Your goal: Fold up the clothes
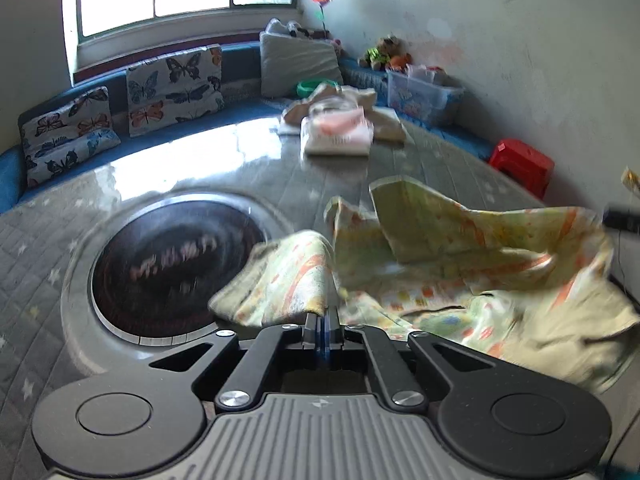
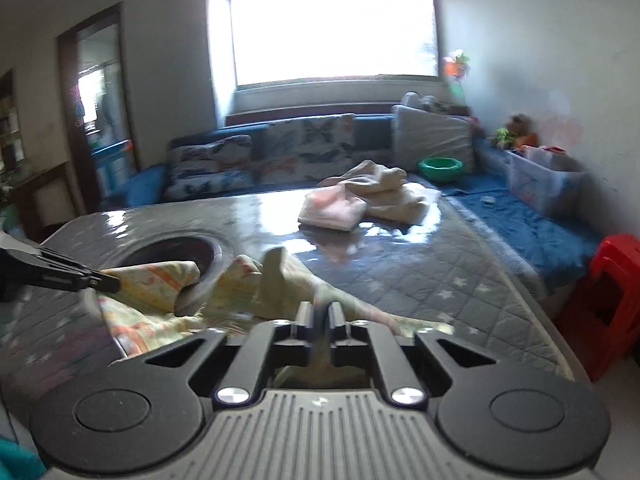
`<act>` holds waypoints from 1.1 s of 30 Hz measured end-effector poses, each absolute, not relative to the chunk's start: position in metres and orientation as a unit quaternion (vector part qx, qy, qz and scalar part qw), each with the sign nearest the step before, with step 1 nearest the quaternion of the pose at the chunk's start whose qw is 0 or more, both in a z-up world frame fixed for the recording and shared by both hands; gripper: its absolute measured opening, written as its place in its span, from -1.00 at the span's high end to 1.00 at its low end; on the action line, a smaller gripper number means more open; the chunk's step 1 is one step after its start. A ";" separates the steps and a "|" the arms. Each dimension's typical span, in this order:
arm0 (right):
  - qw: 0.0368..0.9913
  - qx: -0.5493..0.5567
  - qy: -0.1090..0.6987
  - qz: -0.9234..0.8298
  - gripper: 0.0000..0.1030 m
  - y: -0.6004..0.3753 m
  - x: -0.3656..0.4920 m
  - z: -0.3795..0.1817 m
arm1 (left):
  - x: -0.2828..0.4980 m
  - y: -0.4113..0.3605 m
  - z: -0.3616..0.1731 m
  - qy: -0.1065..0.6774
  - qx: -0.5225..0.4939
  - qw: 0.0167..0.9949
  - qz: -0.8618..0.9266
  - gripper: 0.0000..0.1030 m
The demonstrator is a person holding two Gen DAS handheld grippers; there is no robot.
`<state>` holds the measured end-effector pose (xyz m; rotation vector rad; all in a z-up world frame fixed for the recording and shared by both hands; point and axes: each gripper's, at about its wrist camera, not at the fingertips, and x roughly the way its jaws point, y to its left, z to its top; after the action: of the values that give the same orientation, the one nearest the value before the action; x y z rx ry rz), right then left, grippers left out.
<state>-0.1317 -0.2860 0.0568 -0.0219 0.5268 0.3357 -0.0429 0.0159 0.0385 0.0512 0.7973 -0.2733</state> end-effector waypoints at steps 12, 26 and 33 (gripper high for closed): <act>0.940 -0.037 0.272 0.203 0.11 -0.253 -0.085 0.042 | -0.063 0.037 0.017 0.421 0.036 0.900 -0.112 0.72; 0.913 -0.047 0.353 0.198 -0.01 -0.231 -0.035 -0.017 | -0.050 0.045 0.038 0.393 0.055 0.914 -0.087 0.12; 0.912 -0.055 0.373 0.161 -0.07 -0.242 -0.042 -0.022 | -0.023 0.000 0.029 0.391 0.066 0.908 -0.133 -0.02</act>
<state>-0.0424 -0.2423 -0.0224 -0.1124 0.7682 0.3313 -0.0231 -0.0004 0.0286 0.1365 0.8059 -0.2753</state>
